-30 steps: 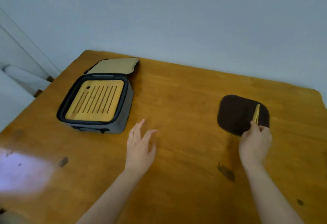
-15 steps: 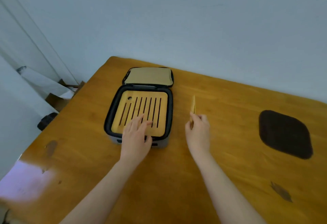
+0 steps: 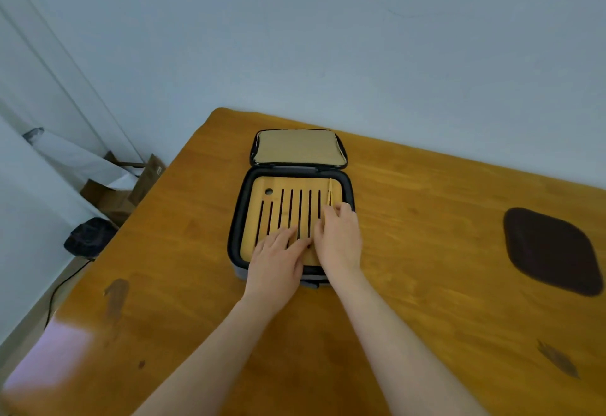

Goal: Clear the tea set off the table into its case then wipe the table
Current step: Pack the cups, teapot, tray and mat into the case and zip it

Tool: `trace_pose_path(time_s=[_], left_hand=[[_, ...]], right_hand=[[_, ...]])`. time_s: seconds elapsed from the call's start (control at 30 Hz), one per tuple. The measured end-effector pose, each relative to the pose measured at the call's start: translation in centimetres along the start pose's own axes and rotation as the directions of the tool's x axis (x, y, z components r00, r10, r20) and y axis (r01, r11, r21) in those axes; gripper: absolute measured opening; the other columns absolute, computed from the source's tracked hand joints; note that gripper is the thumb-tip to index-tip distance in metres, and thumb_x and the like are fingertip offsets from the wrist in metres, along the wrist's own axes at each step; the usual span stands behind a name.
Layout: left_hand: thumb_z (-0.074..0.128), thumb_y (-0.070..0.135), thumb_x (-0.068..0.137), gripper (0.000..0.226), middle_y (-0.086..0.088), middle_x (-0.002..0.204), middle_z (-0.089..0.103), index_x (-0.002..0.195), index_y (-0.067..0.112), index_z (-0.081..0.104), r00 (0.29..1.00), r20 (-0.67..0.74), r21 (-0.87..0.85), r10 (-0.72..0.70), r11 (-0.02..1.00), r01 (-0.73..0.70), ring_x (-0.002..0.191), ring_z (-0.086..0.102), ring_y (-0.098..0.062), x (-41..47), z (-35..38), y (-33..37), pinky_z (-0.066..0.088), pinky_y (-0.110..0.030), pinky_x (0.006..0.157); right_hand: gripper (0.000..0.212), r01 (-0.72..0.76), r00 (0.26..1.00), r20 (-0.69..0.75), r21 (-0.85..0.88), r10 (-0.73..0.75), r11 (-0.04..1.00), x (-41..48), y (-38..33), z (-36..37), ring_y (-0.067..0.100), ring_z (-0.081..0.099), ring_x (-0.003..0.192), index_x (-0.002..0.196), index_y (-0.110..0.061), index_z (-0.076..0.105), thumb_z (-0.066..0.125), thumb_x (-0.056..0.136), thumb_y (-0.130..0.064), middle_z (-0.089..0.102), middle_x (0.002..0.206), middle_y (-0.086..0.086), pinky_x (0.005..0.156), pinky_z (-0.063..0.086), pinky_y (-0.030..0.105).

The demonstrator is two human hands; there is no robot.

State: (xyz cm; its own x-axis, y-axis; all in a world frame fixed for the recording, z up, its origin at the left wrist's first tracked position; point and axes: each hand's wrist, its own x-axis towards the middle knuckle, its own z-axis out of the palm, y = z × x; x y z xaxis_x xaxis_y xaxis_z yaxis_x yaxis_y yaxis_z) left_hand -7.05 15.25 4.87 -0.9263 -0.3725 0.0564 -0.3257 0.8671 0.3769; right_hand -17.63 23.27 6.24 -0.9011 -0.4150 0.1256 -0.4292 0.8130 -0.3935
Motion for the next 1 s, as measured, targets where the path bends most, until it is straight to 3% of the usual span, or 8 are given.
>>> trace_pose_path(time_s=[0.1,0.23,0.37,0.43,0.53,0.67,0.87,1.0], left_hand=[[0.05,0.02,0.095,0.036,0.0,0.143,0.048,0.13,0.026,0.057,0.996,-0.083,-0.065,0.016,0.998,-0.021,0.138,0.037,-0.018,0.0,-0.1,1.2,0.032,-0.039,0.114],[0.055,0.011,0.092,0.041,-0.001,0.143,0.048,0.132,0.018,0.055,0.977,-0.157,-0.161,0.141,0.973,-0.166,0.139,0.036,-0.017,0.5,0.4,6.6,0.028,-0.034,0.116],[0.06,0.009,0.087,0.047,0.0,0.146,0.046,0.132,0.021,0.056,0.94,-0.108,-0.144,0.323,0.931,-0.336,0.139,0.037,-0.019,1.3,2.8,13.3,0.037,-0.037,0.111],[0.057,0.008,0.089,0.048,0.0,0.151,0.04,0.135,0.021,0.054,0.935,-0.052,-0.165,0.352,0.92,-0.355,0.14,0.036,-0.02,1.6,4.5,16.9,0.038,-0.036,0.11],[0.047,0.016,0.096,0.05,0.004,0.158,0.025,0.145,0.023,0.04,0.959,0.14,-0.228,0.247,0.95,-0.211,0.144,0.024,-0.017,2.5,7.6,21.5,0.031,-0.033,0.114],[0.048,0.02,0.096,0.049,0.005,0.157,0.026,0.145,0.022,0.04,0.924,0.363,-0.289,0.121,0.957,-0.012,0.143,0.025,-0.016,4.5,13.0,26.7,0.033,-0.034,0.113],[0.046,0.018,0.097,0.05,0.001,0.152,0.033,0.146,0.023,0.038,0.889,0.445,-0.349,0.112,0.935,0.056,0.139,0.028,-0.024,8.3,18.9,34.2,0.033,-0.038,0.111],[0.046,0.021,0.096,0.052,0.001,0.156,0.026,0.146,0.032,0.036,0.859,0.509,-0.448,0.057,0.869,0.208,0.141,0.02,-0.026,10.0,20.3,38.1,0.025,-0.039,0.113]], right_hand=[[0.03,0.023,0.993,-0.113,0.021,-0.02,1.0,0.0,1.5,-1.1,0.021,0.049,0.115,0.124,-0.016,0.061,0.053,0.096,-0.024,0.053,0.129,0.007,0.074,0.051,0.029],[0.029,-0.024,0.979,-0.203,0.054,0.034,0.998,0.1,6.4,-2.6,0.025,0.052,0.114,0.12,-0.012,0.065,0.054,0.095,-0.019,0.056,0.127,0.01,0.076,0.054,0.037],[0.039,-0.101,0.971,-0.216,0.029,0.105,0.994,0.0,13.6,-4.5,0.033,0.047,0.125,0.13,-0.009,0.058,0.055,0.091,-0.006,0.045,0.141,0.02,0.091,0.049,0.043],[0.045,-0.159,0.97,-0.186,-0.005,0.155,0.987,-0.3,17.7,-5.7,0.035,0.042,0.13,0.135,-0.009,0.053,0.053,0.09,-0.005,0.038,0.147,0.021,0.097,0.044,0.044],[0.047,-0.265,0.957,-0.146,-0.075,0.252,0.961,-0.9,24.0,-7.5,0.037,0.039,0.132,0.138,-0.012,0.05,0.054,0.091,-0.009,0.036,0.148,0.02,0.101,0.042,0.047],[0.054,-0.341,0.936,-0.159,-0.181,0.315,0.923,-2.0,32.4,-9.6,0.038,0.046,0.123,0.143,-0.012,0.042,0.056,0.091,-0.013,0.039,0.146,0.02,0.095,0.045,0.048],[0.046,-0.511,0.853,-0.181,-0.097,0.489,0.854,-1.7,43.3,-11.4,0.038,0.03,0.136,0.14,-0.013,0.046,0.055,0.095,-0.02,0.037,0.146,0.021,0.106,0.035,0.052],[0.044,-0.553,0.83,-0.127,-0.061,0.543,0.831,-1.1,47.5,-11.9,0.04,0.029,0.136,0.141,-0.017,0.046,0.049,0.098,-0.023,0.035,0.148,0.023,0.109,0.031,0.052]])
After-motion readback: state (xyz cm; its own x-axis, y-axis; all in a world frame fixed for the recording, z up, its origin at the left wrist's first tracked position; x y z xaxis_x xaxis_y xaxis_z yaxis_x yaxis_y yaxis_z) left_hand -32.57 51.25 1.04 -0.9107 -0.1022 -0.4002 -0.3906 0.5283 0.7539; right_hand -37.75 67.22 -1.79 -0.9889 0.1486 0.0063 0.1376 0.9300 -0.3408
